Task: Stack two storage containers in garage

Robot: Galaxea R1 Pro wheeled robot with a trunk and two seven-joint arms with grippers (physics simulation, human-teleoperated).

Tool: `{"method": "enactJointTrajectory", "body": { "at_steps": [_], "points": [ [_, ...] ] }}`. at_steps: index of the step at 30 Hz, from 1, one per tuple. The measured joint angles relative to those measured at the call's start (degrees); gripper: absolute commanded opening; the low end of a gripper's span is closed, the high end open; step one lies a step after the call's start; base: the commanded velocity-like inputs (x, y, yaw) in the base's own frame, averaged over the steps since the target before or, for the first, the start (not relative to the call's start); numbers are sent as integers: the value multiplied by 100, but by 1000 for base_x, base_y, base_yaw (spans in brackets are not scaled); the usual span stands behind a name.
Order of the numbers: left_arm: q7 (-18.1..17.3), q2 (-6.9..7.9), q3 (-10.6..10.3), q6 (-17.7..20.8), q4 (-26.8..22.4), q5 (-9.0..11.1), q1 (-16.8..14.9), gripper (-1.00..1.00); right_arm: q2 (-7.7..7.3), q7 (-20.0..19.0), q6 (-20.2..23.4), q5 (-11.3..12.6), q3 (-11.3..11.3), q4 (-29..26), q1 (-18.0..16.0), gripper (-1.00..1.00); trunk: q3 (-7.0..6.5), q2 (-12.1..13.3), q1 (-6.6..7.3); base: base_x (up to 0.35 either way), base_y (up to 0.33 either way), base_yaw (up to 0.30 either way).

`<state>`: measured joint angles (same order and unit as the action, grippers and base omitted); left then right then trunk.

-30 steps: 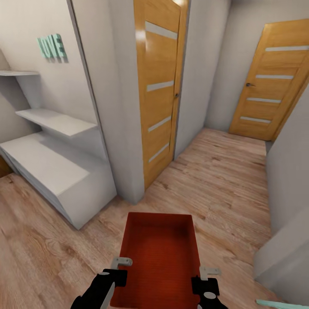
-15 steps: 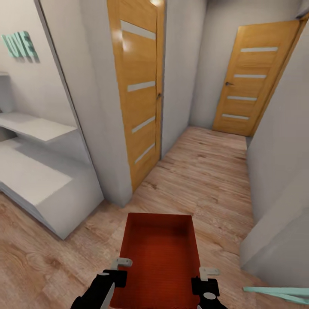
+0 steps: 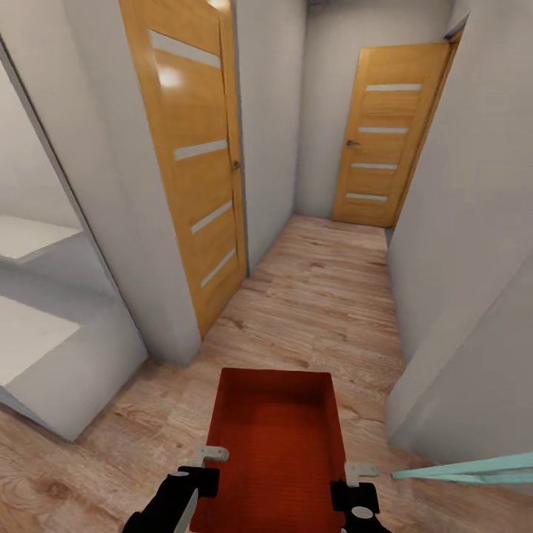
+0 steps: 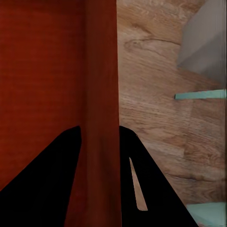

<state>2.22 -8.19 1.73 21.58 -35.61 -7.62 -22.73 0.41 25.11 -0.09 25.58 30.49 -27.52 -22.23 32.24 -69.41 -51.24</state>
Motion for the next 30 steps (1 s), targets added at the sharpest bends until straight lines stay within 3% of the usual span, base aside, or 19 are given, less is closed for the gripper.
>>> {"method": "enactJointTrajectory", "body": {
  "at_steps": [6,30],
  "points": [
    [0,2,-5,2,35,2,1,-100,5,10,-2,8,4,16,18,-100,0,0,1,298,0,-134],
    [1,2,0,2,-75,6,1,-100,1,5,-8,-8,5,-19,-38,-100,0,0,2,322,0,-2]
  ]
}}
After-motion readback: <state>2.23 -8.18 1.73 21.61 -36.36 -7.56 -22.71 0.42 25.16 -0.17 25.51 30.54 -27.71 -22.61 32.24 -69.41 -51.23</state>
